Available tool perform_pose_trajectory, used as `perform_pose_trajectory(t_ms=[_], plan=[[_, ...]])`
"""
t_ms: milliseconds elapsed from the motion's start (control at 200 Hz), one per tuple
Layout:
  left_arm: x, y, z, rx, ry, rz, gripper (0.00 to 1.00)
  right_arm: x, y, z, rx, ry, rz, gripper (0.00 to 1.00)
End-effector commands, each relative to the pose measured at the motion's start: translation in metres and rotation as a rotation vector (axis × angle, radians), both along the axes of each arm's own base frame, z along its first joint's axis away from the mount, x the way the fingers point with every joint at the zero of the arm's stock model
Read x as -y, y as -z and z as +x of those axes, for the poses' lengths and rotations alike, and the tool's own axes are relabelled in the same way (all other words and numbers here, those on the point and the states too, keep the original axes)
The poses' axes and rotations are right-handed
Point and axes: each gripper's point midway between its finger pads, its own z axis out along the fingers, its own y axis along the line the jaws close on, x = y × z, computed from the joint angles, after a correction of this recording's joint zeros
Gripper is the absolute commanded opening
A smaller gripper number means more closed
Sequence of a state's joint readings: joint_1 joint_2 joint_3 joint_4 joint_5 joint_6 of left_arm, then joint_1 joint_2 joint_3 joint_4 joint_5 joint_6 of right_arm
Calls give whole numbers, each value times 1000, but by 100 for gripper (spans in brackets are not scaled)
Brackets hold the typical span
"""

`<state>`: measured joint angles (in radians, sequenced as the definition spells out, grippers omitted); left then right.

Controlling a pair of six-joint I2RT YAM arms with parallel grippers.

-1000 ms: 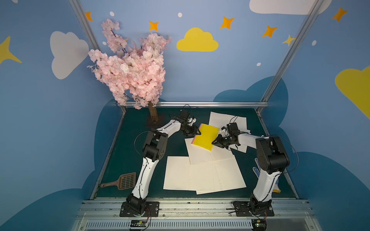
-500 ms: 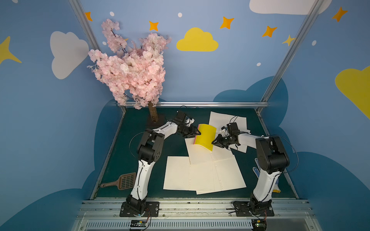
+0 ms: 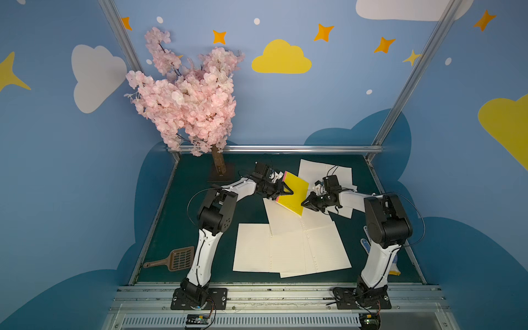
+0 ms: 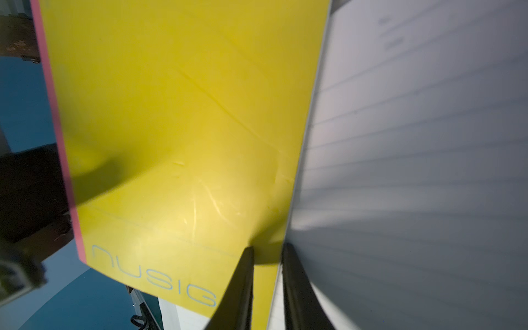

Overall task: Close the notebook
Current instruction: Pick up the notebook at the notebook.

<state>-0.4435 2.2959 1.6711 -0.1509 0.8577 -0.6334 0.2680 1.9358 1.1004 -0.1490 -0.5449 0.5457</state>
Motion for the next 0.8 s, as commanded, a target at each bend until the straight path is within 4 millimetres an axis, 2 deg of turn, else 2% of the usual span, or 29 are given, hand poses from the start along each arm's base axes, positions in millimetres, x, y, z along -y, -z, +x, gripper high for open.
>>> perform_pose_trajectory(t_ms=[0, 265, 656, 796], plan=[[3, -23, -5, 29, 28, -47, 54, -4, 13, -9, -40, -13, -7, 21], [-15, -24, 2, 91, -20, 68, 51, -2, 11, -10, -36, -13, -15, 22], [-29, -22, 1, 135, -32, 190, 43, -1, 12, -11, -38, -11, -20, 22], [-32, -17, 1, 134, -36, 222, 32, -2, 12, -11, -40, -11, -18, 22]])
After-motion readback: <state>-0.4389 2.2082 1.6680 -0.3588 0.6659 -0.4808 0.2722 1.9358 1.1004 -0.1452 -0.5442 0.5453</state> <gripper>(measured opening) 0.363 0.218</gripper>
